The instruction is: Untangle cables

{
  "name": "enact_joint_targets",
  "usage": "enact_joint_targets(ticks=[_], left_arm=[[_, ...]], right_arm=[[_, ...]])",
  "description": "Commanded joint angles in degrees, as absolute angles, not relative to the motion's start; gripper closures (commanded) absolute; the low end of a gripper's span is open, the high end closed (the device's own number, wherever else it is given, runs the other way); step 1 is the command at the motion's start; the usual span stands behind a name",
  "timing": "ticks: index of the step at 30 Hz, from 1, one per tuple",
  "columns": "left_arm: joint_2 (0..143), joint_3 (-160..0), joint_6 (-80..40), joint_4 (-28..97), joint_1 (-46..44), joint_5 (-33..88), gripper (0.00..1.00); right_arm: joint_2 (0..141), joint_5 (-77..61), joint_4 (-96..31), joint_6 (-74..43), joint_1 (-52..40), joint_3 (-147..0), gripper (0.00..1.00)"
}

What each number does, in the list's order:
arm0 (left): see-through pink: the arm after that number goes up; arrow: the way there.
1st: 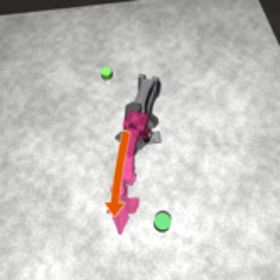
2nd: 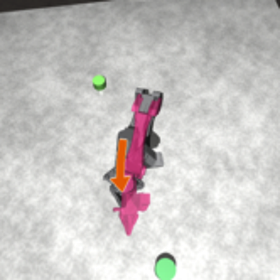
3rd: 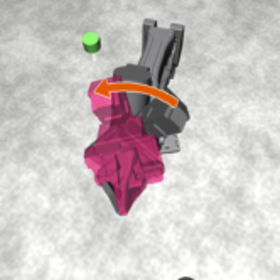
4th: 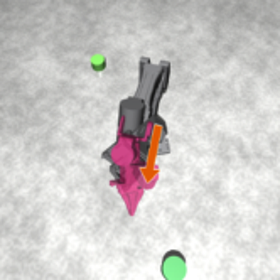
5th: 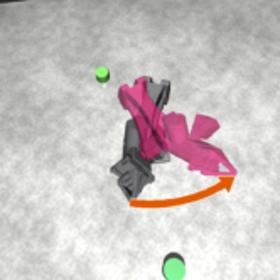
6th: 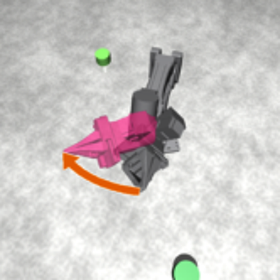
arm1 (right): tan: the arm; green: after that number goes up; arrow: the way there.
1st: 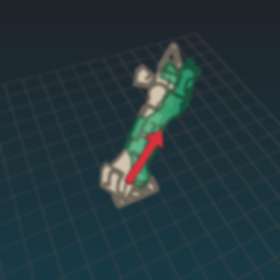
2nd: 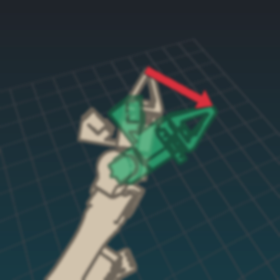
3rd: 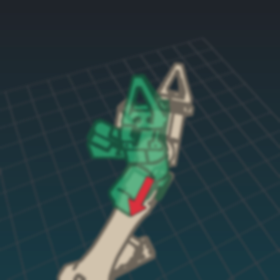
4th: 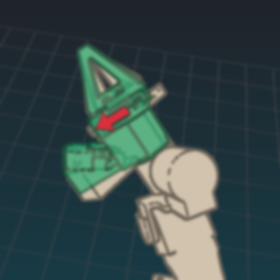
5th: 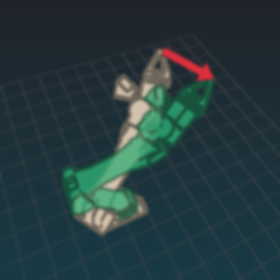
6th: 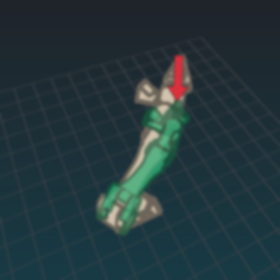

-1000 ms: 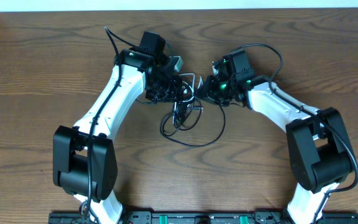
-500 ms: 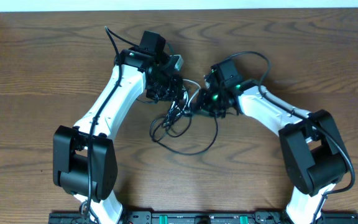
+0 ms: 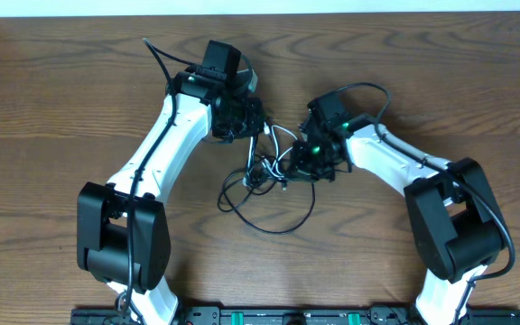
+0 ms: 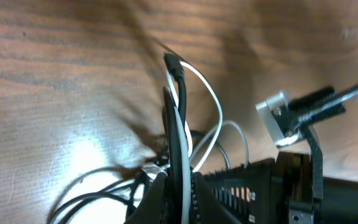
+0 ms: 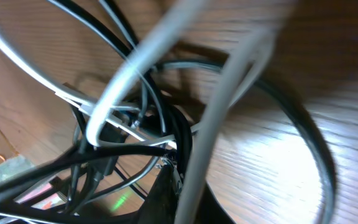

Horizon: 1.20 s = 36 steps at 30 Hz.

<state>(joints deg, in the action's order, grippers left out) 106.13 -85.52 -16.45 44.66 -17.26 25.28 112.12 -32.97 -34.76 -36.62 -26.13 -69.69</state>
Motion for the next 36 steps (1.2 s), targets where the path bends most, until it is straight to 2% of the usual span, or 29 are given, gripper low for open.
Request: enact_joint_targets(ticks=[1, 15, 27, 29, 36], left_arm=[[105.7, -85.3, -20.6, 43.0, -15.5, 23.3, 0.93], [94.5, -88.1, -17.5, 38.5, -12.5, 30.1, 0.93], [88.6, -88.1, -17.5, 39.3, -12.6, 37.7, 0.93], [88.6, -88.1, -14.7, 39.3, -12.6, 40.7, 0.93], [88.6, -88.1, -9.9, 39.0, -12.6, 48.1, 0.93]], right_arm=[[113.3, -31.3, -37.3, -32.6, -23.7, -69.6, 0.99], [113.2, -23.4, -43.6, -25.6, -15.4, -69.6, 0.99], [107.8, -33.4, -38.6, -14.9, -12.0, -71.6, 0.98], [105.1, -37.5, -38.7, -10.3, -10.5, -72.0, 0.94], [93.9, -43.2, -39.0, -5.7, -7.0, -72.0, 0.61]])
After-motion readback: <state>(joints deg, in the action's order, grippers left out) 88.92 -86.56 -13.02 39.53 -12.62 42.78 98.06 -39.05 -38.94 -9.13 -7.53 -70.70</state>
